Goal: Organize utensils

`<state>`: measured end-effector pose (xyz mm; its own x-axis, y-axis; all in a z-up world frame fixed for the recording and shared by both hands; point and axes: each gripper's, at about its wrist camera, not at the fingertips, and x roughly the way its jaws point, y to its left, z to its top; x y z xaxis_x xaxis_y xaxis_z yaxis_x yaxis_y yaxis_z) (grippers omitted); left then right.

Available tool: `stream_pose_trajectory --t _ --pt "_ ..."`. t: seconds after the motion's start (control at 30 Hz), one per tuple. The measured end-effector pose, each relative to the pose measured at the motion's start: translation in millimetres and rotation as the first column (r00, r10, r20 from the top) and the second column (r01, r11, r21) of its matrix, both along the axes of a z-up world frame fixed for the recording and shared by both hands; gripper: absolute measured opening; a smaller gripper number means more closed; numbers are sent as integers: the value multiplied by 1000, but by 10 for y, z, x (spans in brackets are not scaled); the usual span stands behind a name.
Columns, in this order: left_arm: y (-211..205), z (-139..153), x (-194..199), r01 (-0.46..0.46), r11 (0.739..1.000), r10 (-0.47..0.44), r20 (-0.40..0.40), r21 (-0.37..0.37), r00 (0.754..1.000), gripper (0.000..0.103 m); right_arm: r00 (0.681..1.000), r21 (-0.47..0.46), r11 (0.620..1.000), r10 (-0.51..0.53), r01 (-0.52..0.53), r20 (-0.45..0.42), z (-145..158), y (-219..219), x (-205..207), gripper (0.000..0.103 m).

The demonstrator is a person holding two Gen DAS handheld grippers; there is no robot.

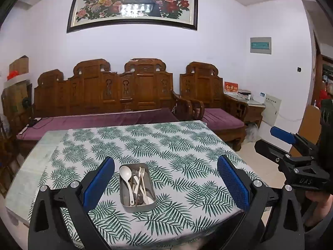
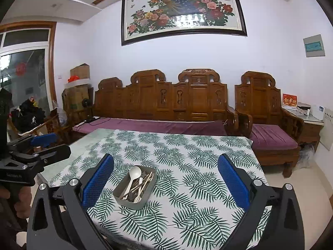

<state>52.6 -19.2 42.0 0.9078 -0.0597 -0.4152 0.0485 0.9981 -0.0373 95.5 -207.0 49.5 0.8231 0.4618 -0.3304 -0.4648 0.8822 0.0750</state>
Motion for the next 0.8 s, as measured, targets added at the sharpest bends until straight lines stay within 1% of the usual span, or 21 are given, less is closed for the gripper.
stream_pose_trajectory --t 0.8 --pt "47 -20 -15 -16 1000 16 12 -19 1000 95 1000 -2 1000 3 -3 -12 -24 22 59 100"
